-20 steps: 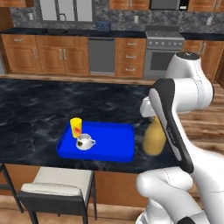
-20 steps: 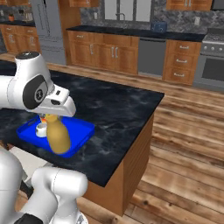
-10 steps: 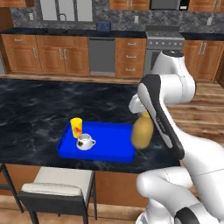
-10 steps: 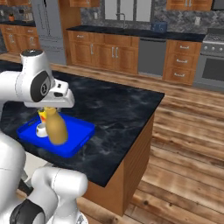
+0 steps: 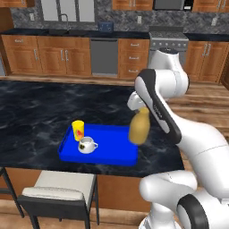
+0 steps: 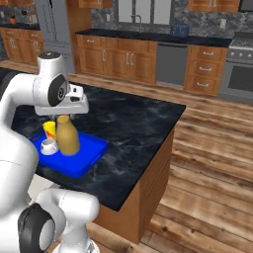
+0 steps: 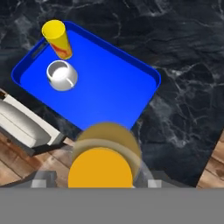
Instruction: There is a tray on the dining counter. Grab the cup, mug, and pitcher and place them on the tray. The pitcher may be placed next to the tray if it cannot fit the tray.
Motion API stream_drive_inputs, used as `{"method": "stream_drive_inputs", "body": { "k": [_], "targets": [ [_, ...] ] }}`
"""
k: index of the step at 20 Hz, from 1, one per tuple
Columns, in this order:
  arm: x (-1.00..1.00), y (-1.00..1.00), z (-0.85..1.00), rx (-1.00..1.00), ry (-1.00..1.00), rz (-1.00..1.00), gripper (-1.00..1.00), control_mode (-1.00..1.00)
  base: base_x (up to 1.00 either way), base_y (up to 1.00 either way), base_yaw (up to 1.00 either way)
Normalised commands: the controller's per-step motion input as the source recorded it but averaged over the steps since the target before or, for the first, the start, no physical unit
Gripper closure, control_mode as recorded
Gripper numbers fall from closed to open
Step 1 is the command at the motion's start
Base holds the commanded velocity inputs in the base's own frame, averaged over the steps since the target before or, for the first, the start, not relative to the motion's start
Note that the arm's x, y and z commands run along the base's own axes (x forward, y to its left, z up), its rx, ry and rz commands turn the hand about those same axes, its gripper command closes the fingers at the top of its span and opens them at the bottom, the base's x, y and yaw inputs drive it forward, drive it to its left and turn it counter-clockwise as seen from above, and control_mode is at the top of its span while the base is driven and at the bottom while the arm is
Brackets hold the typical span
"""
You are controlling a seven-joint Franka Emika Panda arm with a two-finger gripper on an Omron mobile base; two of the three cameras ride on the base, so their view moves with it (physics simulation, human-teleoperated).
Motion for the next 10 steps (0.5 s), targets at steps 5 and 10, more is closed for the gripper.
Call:
{"method": "stream_drive_inputs", "body": {
  "k": [5, 10],
  "targets": [
    [0.26, 0.22, -0.22, 0.0, 0.05, 0.07, 1.0, -1.0, 0.0, 0.0, 0.0],
    [0.34, 0.29, -0.29, -0.02, 0.02, 0.05, 1.0, -1.0, 0.0, 0.0, 0.0]
  ]
}}
